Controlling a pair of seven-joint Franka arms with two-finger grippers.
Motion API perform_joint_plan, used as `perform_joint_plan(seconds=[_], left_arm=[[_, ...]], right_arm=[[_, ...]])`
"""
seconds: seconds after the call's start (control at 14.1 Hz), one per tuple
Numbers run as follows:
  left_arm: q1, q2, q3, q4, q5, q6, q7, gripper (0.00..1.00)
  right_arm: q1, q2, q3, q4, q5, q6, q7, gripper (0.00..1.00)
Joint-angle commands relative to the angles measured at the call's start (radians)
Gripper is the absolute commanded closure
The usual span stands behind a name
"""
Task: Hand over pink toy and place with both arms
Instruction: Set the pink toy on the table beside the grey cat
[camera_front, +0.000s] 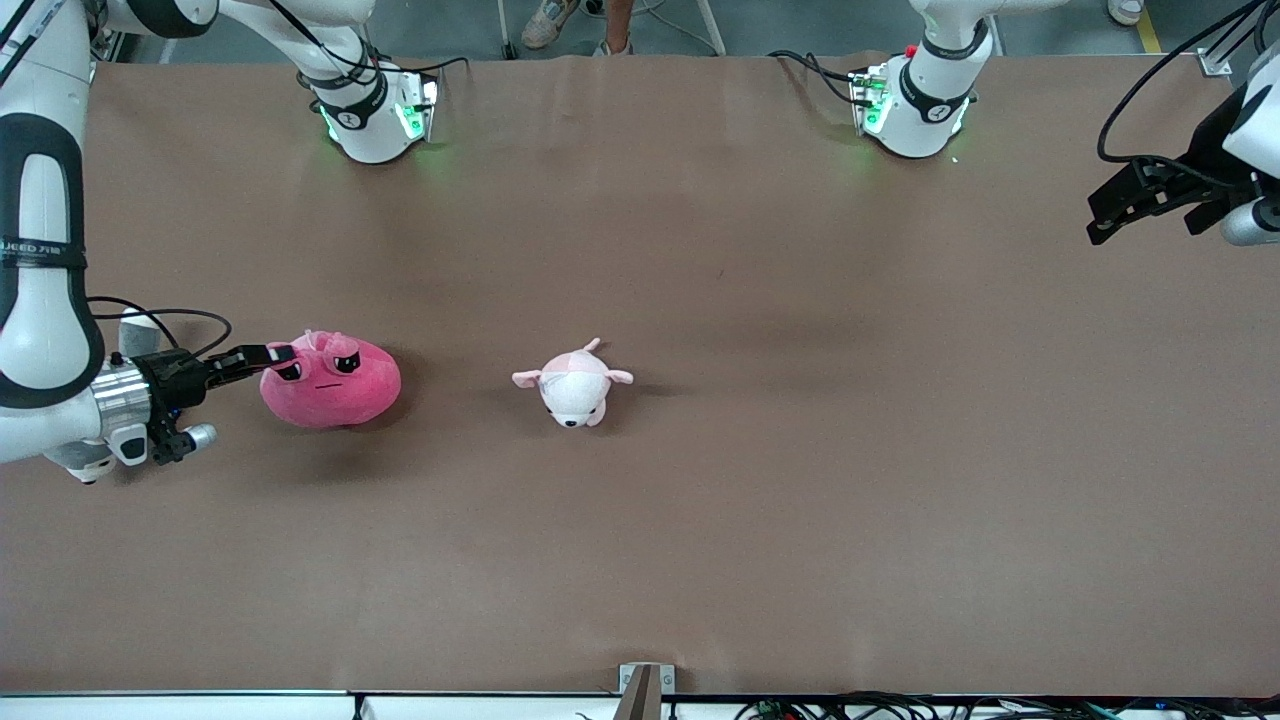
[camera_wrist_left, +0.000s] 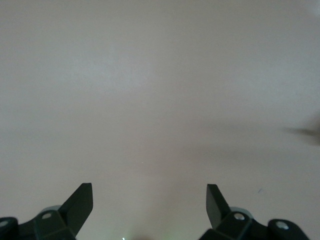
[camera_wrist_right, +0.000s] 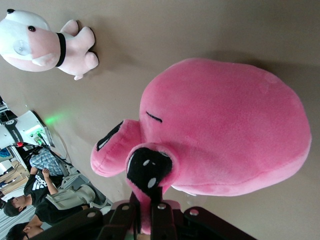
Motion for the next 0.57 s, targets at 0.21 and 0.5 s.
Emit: perform_joint_plan(seconds=[0.21,0.5], left_arm=[[0.0,-0.01,0.003,-0.004,-0.013,0.02,0.014,0.0],[-0.006,-0.007,-0.004,-0.004,-0.013,0.02,-0.005,0.0]], right_arm=[[-0.024,0.051,0.016,0.075,0.016,-0.013,-0.016,0.98],[-0.022,0.057,0.021,0.075,0.023,-0.013,-0.013,0.98]])
